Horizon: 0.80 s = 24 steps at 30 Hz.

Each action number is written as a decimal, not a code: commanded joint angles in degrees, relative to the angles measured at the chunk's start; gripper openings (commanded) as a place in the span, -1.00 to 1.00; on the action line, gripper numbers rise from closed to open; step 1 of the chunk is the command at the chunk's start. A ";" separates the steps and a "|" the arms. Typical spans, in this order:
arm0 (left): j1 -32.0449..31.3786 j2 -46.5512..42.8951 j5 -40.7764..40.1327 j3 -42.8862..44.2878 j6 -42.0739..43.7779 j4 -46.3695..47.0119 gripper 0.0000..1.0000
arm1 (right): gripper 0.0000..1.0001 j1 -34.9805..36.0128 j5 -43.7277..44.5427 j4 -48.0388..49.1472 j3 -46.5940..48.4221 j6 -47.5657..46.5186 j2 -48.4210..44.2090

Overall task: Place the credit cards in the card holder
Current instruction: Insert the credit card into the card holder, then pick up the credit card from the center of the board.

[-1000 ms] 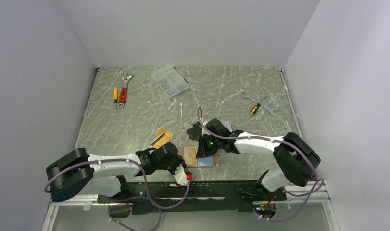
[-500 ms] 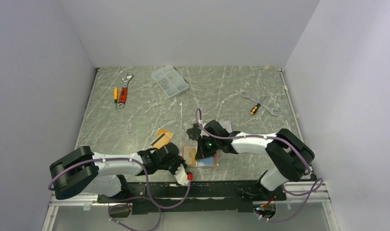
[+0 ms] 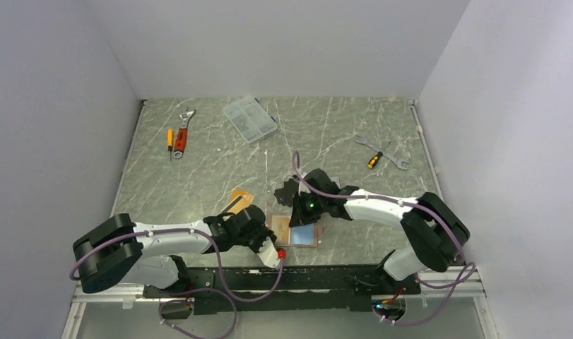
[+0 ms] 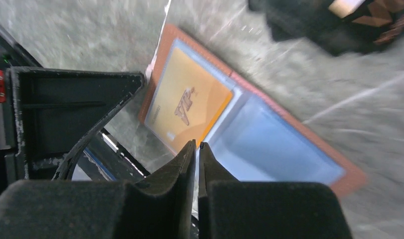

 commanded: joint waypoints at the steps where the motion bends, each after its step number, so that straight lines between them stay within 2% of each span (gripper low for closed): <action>1: 2.65 -1.92 -0.25 7.42 -5.66 -11.11 -0.51 | -0.70 -5.59 0.36 -5.33 5.27 -3.76 -6.90; 5: 7.63 -0.84 1.28 14.74 -11.97 -21.30 -0.43 | -0.42 -12.39 -1.57 -7.51 7.29 -5.37 -9.27; 8: 13.67 2.53 4.86 22.29 -18.39 -30.52 -0.42 | -0.21 -17.81 -3.87 -5.93 6.75 -4.78 -10.04; 13: 25.24 17.23 13.65 42.52 -35.73 -46.05 -0.41 | -0.02 -22.42 -3.41 -2.11 6.84 -3.33 -5.80; 18: 30.17 27.02 21.71 54.82 -47.13 -48.13 -0.37 | 0.08 -23.87 -0.47 1.64 8.38 -2.19 -0.14; 24: 30.82 35.53 28.74 62.61 -54.26 -41.11 -0.27 | 0.11 -24.00 0.43 5.13 11.09 -0.86 6.17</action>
